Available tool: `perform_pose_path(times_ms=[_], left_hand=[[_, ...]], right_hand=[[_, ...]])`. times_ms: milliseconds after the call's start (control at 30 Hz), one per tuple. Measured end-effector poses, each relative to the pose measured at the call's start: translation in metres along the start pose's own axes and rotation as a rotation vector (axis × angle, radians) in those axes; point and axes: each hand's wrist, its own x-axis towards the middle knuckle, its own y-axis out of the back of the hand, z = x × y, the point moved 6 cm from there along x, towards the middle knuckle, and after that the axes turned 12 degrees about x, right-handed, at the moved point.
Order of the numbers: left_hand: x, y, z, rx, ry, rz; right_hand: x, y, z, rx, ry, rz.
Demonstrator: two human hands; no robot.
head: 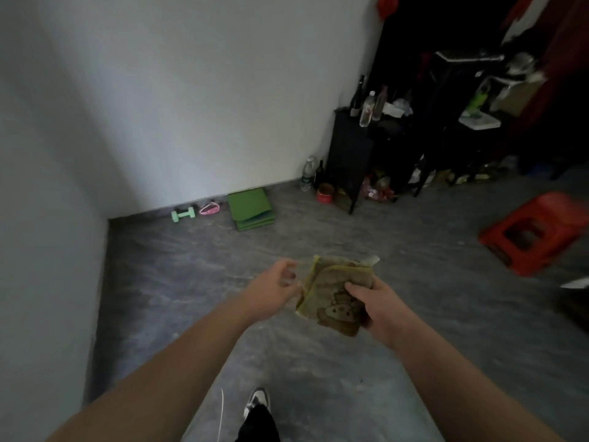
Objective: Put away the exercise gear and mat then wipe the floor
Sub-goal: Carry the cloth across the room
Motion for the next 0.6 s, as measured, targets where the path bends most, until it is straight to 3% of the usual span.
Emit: perform_pose_path(times_ms=[100,267,400,600], left_hand=[[0.076,0.034,0.006,0.215,-0.104,0.013],[0.188,0.082,0.035,0.774,-0.303,0.111],[0.268,0.087,0.061,0.931,-0.309,0.04],[0.405,0.074,0.125,1.03,-0.393,0.095]], right_hand=[[0.06,-0.001,-0.042,0.02,0.053,0.055],[0.15,-0.002,-0.113,-0.049,0.155,0.167],[0.204,0.004,-0.168,-0.141,0.244,0.255],[0.295,0.04,-0.249,-0.169,0.335,0.301]])
